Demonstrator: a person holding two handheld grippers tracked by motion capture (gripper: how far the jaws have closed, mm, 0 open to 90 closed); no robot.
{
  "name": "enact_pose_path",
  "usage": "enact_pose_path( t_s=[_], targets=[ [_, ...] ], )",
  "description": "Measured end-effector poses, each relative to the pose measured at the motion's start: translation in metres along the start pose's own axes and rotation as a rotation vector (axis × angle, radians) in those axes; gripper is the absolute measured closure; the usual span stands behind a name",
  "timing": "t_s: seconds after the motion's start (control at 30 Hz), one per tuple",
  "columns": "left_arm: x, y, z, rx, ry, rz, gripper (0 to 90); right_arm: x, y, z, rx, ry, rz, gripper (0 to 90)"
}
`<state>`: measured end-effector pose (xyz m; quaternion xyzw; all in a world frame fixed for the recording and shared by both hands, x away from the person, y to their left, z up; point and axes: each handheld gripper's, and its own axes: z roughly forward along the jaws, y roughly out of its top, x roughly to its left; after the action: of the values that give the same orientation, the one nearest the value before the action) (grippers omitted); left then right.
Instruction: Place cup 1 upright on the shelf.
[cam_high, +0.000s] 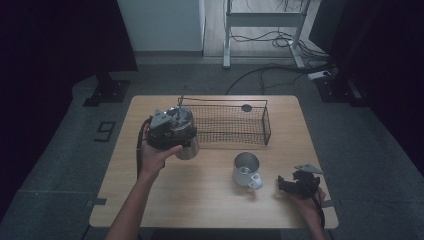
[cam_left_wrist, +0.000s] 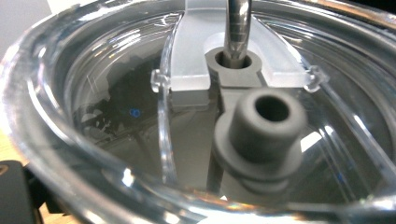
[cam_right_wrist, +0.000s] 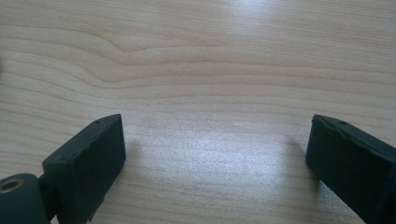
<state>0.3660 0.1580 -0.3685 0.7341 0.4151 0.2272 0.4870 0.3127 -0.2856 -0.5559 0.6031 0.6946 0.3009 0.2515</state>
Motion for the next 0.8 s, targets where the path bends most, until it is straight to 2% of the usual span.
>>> enact_pose_path(
  t_s=[0.8],
  targets=[
    [0.004, 0.012, 0.018, 0.017, 0.018, 0.015, 3.9, 0.0, 0.0, 0.0, -0.005, -0.002, 0.001, 4.8]
  ],
)
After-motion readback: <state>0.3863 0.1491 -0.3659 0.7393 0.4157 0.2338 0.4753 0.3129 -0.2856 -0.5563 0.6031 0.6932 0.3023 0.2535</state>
